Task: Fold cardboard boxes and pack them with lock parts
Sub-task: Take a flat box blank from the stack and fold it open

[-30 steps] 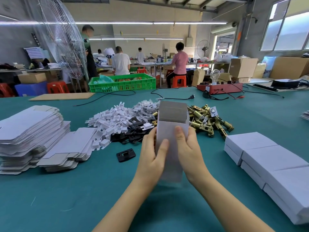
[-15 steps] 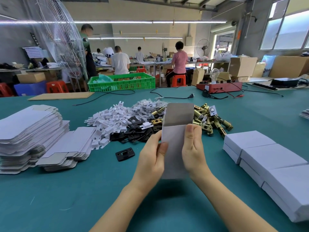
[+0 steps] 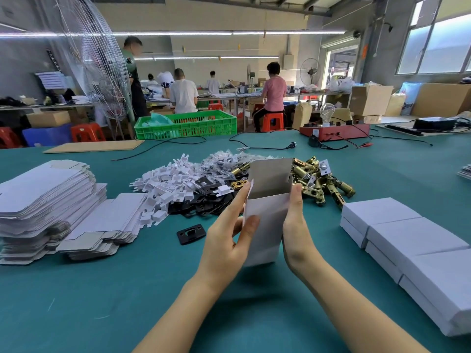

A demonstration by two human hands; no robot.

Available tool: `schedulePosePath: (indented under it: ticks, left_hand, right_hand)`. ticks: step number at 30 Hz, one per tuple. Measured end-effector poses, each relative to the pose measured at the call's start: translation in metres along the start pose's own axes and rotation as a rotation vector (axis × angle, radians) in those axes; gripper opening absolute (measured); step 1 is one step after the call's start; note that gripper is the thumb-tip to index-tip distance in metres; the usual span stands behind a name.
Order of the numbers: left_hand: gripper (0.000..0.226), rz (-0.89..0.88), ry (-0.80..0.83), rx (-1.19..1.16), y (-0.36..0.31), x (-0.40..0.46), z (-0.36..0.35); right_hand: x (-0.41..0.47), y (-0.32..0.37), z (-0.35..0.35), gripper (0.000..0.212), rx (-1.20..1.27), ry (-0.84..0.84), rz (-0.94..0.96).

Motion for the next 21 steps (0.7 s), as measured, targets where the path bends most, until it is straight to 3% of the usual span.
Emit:
schedulePosePath:
  ticks: [4,9,11,16,21]
  left_hand:
    - [0.049,-0.056,-0.046,0.071,-0.005,0.001,0.004]
    - [0.03,0.037,-0.09,0.053,-0.009,0.003,0.009]
    - [0.023,0.092,-0.101,-0.058,-0.013,0.003,0.01]
    - [0.019,0.454,-0.238,-0.477,-0.029,0.01,0.001]
    - [0.009,0.525,-0.263,-0.575,-0.033,0.009,-0.003]
  right_hand:
    - [-0.001,0.007,-0.004,0.064,0.07,0.033,-0.055]
    - [-0.001,0.005,-0.006,0.063,0.077,0.01,-0.096]
    - [0.0,0.005,-0.006,0.065,0.088,-0.003,-0.125]
    - [0.001,0.009,-0.01,0.06,0.108,0.021,-0.109]
    - [0.001,0.015,-0.011,0.065,0.121,-0.005,-0.097]
Point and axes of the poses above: each hand's wrist, its own x-axis towards the middle knuckle, its own z-axis out of the back of the hand, y = z × x, the point moved 3 cm from there along x, towards the middle knuckle, and after that the axes turned 14 degrees about z, right-handed, at the moved point
